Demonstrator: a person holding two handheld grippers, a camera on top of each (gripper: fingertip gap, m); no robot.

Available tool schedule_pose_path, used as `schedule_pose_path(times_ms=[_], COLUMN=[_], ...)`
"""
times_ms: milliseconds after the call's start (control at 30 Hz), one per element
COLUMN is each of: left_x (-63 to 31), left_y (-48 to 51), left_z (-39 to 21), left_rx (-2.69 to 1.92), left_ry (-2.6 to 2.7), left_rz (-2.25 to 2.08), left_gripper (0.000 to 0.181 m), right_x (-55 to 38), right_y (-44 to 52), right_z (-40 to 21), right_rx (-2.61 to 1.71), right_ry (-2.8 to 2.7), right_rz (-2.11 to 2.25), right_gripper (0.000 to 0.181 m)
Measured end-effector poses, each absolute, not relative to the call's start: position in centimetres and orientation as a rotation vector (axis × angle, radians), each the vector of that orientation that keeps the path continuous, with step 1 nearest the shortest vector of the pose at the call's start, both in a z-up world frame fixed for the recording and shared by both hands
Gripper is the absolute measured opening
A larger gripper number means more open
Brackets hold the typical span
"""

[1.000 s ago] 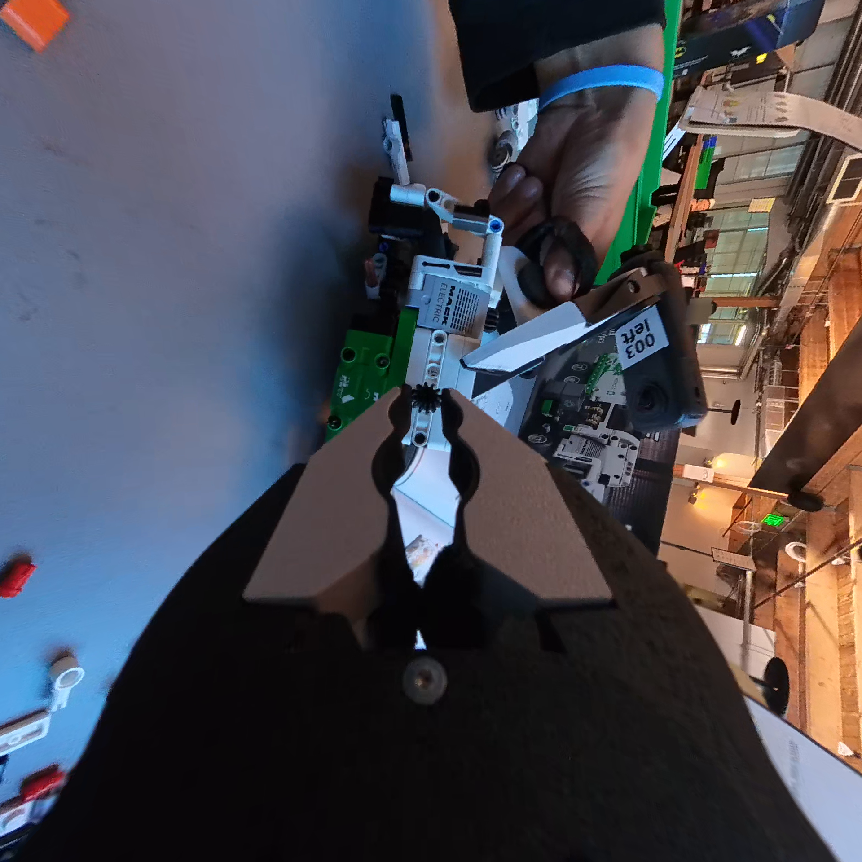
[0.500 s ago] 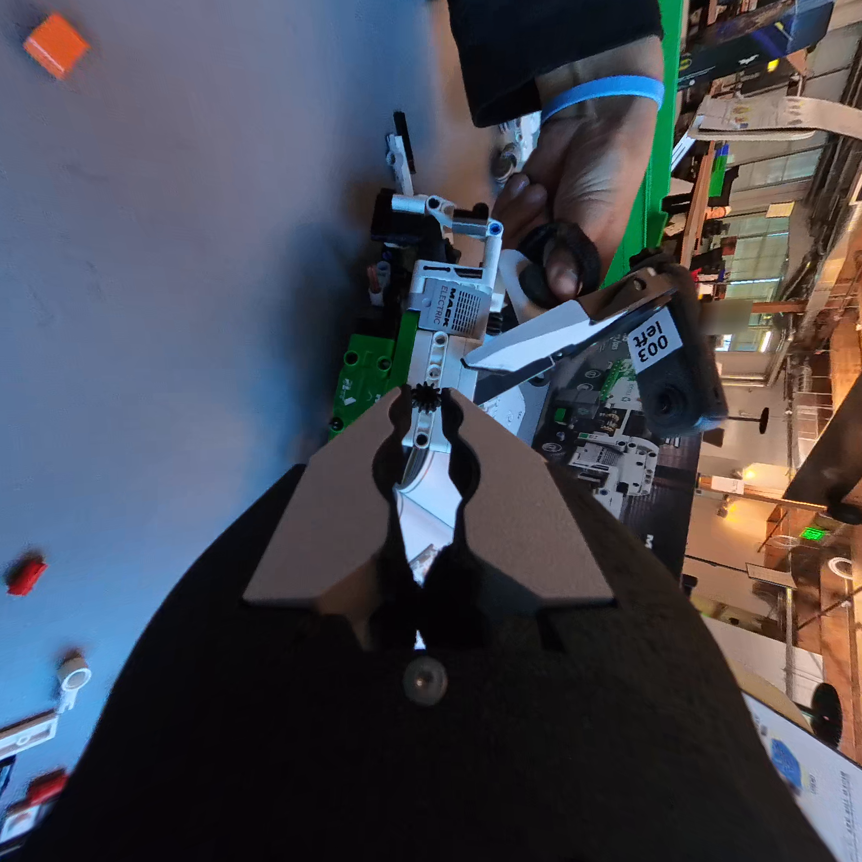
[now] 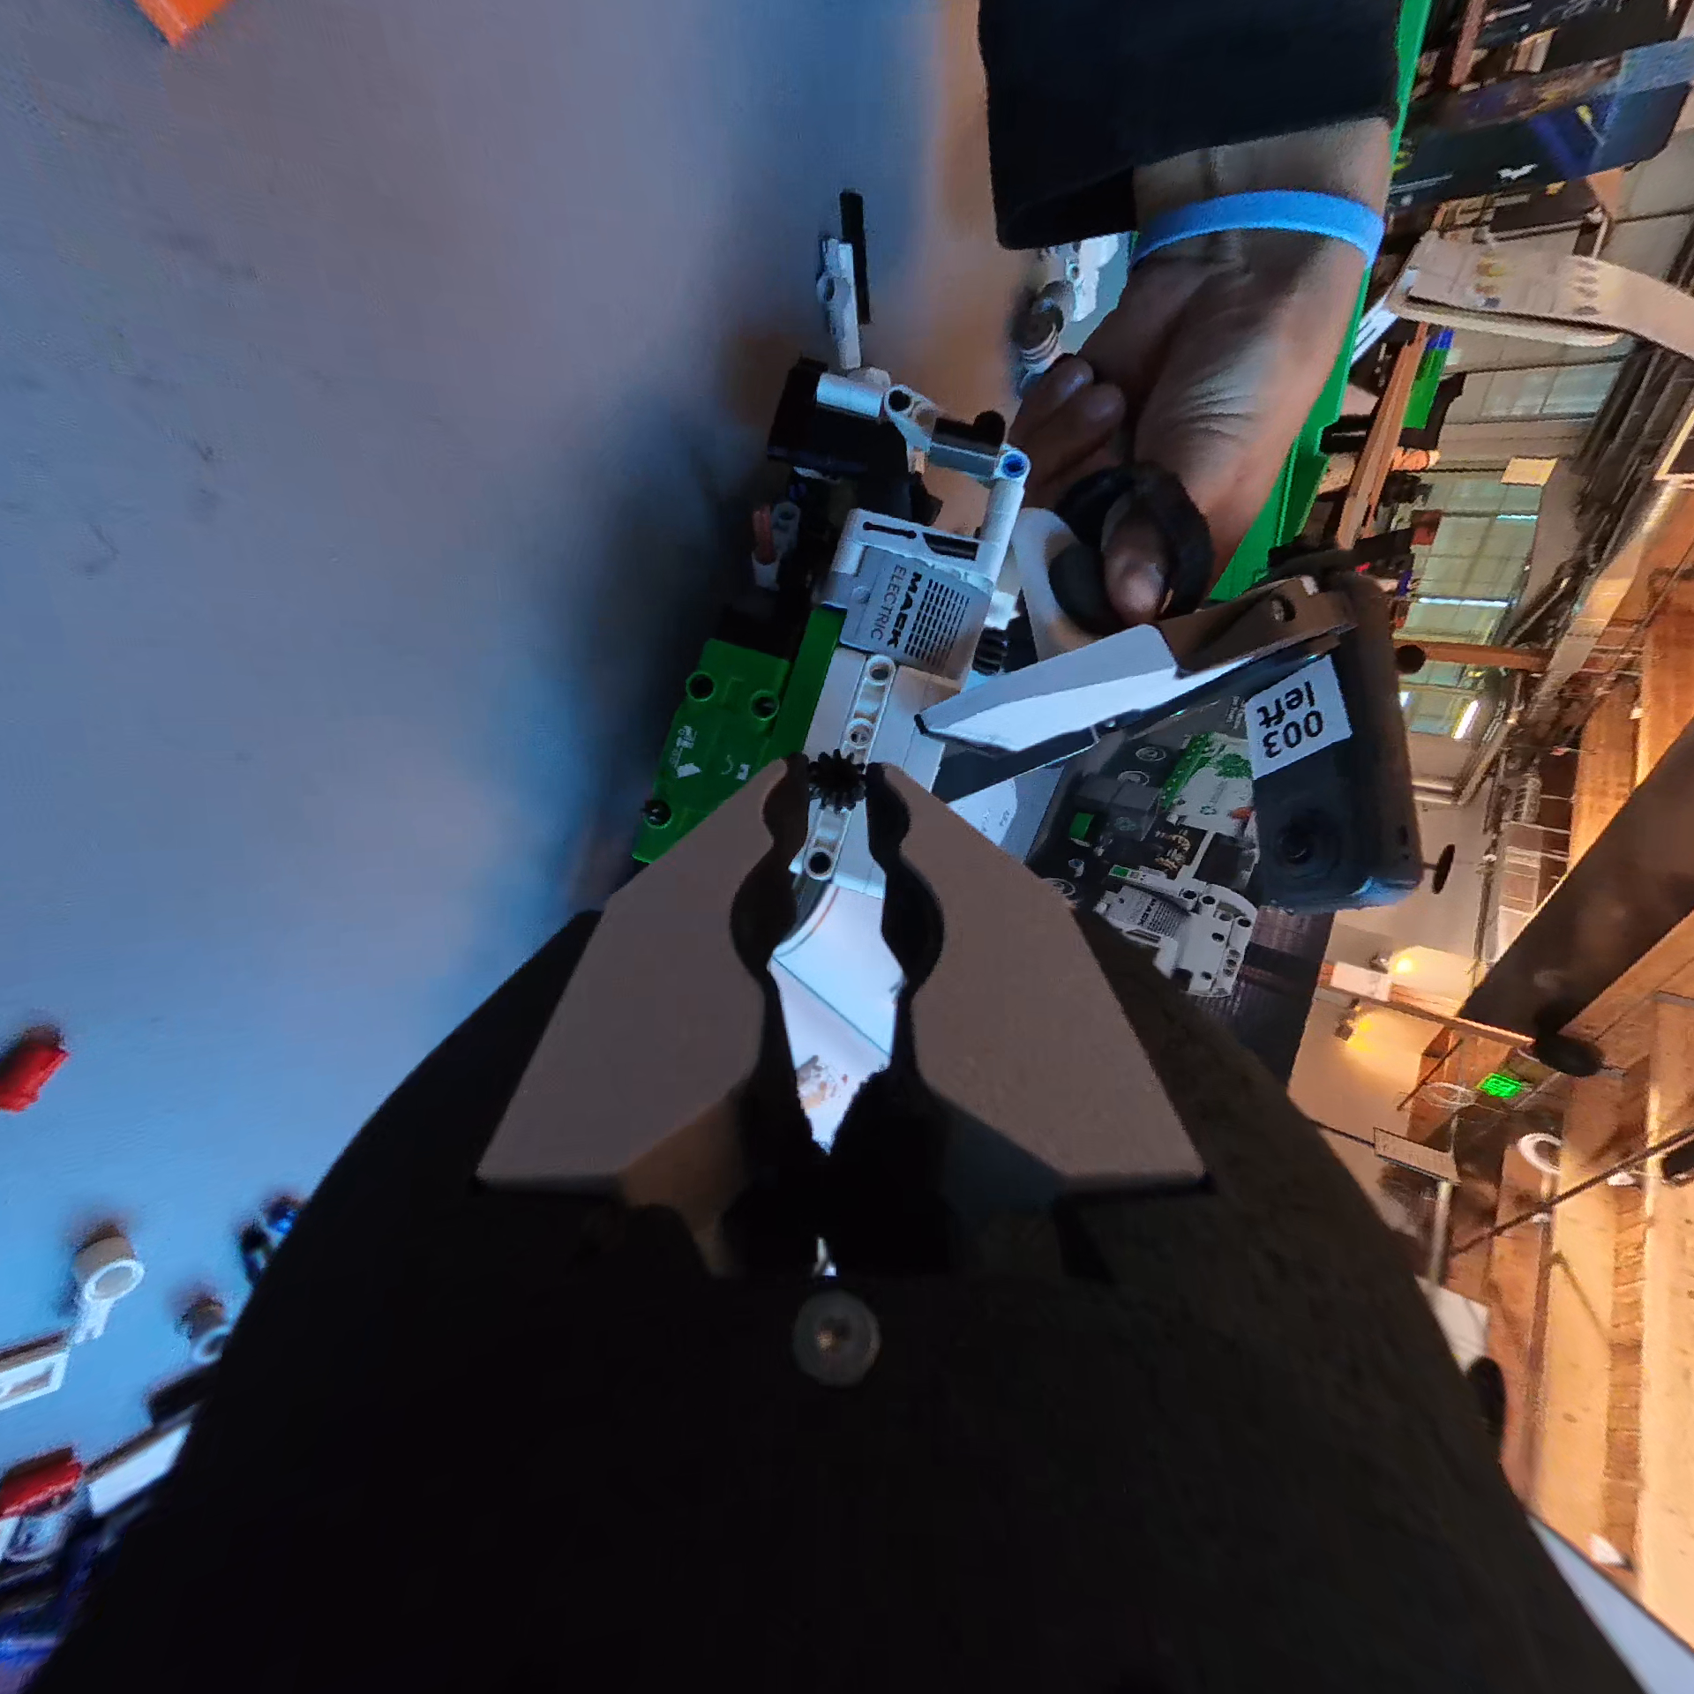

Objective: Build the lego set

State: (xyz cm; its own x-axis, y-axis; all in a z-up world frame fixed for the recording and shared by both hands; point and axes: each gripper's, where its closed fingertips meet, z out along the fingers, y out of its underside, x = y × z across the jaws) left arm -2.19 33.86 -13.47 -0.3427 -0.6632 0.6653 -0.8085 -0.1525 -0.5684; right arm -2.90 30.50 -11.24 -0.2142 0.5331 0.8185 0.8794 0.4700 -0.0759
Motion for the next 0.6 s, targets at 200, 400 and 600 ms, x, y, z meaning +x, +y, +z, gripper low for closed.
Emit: schedule_pose_path(times_ms=[200,400,600], left_x=[-2.2,-2.2,-2.3], left_y=[33.9,33.7,33.7], left_z=[-13.5,-13.6,-13.9], left_rx=[1.713,1.717,1.725], left_ry=[-1.955,-2.021,-2.166], left_rz=[1.505,1.471,1.399], left_gripper=[0.083,0.082,0.083], right_x=[-2.9,-2.9,-3.2], right_y=[30.5,30.2,29.9], right_z=[-11.3,-11.6,-12.3], right_rx=[-1.151,-1.19,-1.083], right_ry=[-1.84,-1.81,-1.799], right_rz=[-0.549,-0.489,-0.603], right_gripper=[0.012,0.012,0.011])
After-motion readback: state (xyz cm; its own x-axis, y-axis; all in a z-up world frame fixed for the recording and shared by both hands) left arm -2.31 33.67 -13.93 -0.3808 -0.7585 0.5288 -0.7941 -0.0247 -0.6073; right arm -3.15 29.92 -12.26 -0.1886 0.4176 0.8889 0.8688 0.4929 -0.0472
